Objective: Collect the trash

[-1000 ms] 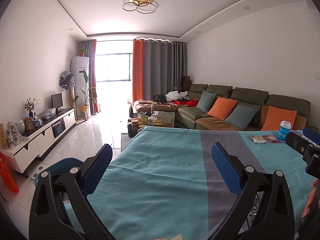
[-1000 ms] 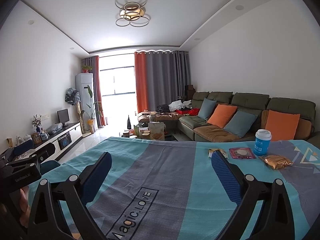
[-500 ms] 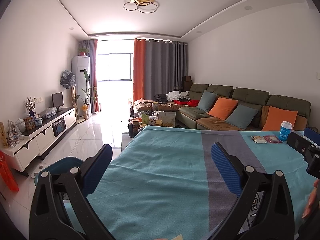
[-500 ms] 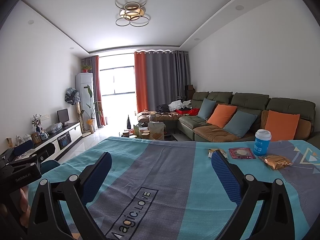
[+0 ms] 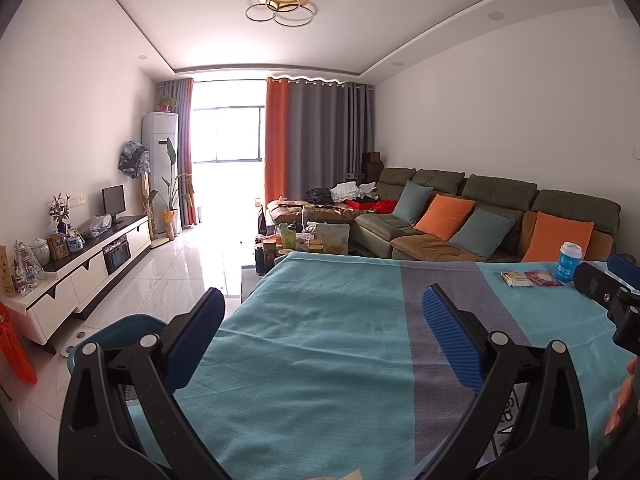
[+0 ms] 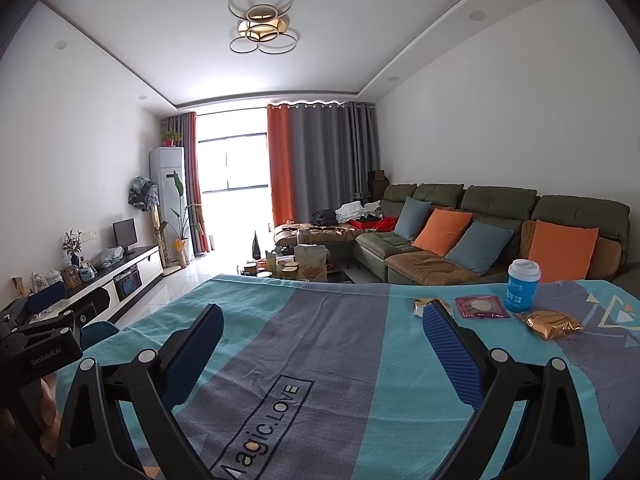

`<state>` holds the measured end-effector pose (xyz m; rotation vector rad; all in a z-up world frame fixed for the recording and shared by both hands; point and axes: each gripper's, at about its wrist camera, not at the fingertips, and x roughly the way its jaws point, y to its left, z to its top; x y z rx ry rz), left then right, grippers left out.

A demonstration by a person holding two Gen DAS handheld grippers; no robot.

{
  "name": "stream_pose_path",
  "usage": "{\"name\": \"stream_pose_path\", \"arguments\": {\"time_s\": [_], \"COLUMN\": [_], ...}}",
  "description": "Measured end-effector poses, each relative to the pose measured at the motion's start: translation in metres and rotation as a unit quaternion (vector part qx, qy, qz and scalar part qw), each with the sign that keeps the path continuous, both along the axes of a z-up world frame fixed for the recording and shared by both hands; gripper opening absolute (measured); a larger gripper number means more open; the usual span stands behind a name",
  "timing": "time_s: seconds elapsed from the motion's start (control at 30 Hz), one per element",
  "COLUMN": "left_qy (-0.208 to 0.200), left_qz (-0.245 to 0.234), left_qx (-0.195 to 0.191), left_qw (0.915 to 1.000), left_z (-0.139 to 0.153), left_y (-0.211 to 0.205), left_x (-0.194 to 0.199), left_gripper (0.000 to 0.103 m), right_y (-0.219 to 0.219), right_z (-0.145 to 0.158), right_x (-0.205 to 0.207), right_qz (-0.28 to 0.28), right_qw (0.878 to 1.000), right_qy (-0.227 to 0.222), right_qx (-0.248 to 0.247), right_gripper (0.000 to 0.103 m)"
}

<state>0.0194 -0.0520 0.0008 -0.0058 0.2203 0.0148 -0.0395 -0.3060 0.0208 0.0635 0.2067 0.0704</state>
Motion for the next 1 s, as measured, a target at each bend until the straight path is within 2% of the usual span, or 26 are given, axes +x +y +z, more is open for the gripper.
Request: {"name": "stream_pose_path", "arguments": {"time_s": [0.67,0.77,0.87,1.0], "left_qy": [0.013,0.039,0.086,0.178], "left_qz": [-0.01,-0.02,-0.032,-0.038], "left_qx": [0.002,-0.006,-0.009,-0.014], "left_qw": [0.9999,0.999,0.9958,0.9833], "left_z": [-0.005,-0.008,-0.013,-0.029], "left_y": [-0.003,-0.003,-0.005,-0.004], "left_x": [0.01,0.022,0.043,0.092], "left_gripper": [0.097,0.097,0.097,0.097], "right_y": [-0.002,-0.004,-0.012,-0.03], "right_z": [0.001,0.0,-0.003,-0.006], "right_x": [-0.007,-0.005,-0.003,0.004], "right_qz": [-0.009,-0.012,-0.022,-0.038], "right_qw": [1.0,1.0,1.0,0.998], "right_qy": [0.003,0.01,0.021,0.047], "right_qx": [0.002,0.001,0.007,0.012], "right_gripper": [0.096,0.096,0.096,0.096]}}
